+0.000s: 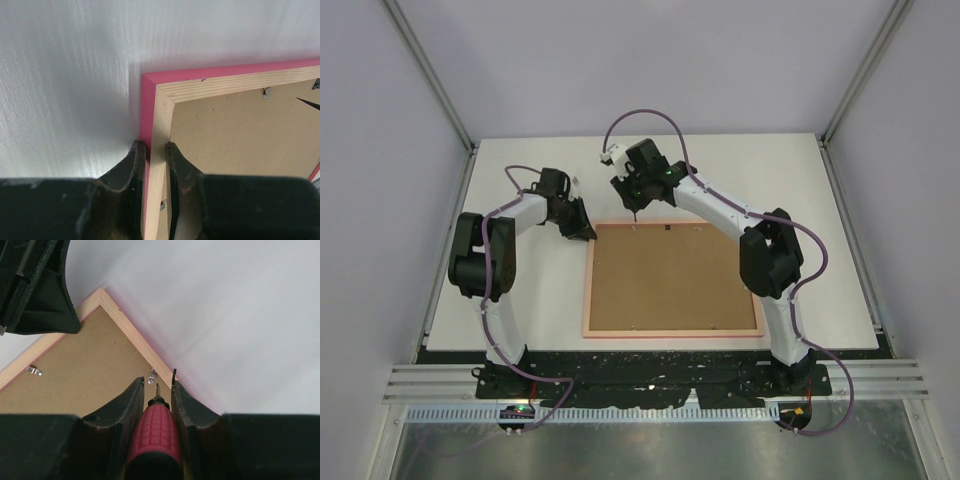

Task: Take the photo out of the frame
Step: Release the photo frame item from the photo frame.

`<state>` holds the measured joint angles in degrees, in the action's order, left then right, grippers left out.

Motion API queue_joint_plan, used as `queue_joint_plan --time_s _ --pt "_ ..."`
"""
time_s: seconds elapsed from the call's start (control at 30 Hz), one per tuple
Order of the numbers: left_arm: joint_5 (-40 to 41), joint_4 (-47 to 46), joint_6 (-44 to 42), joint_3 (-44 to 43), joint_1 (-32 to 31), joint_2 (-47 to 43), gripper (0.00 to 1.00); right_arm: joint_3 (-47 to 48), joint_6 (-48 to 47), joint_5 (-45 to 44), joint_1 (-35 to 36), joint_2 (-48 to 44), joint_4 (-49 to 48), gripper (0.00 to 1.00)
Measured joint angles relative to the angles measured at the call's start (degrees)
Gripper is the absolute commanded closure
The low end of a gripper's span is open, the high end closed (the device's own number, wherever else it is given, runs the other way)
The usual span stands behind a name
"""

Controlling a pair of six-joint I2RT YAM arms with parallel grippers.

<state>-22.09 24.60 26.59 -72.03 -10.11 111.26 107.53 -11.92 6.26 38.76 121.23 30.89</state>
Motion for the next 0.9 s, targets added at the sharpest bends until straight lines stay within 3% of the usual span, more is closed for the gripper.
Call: queue_joint_plan --time_s 0.9 --pt "-0.04 0.00 -0.02 0.00 0.00 0.00 1.00 2.19 1.05 0.96 -0.35 4.31 0.28 0.92"
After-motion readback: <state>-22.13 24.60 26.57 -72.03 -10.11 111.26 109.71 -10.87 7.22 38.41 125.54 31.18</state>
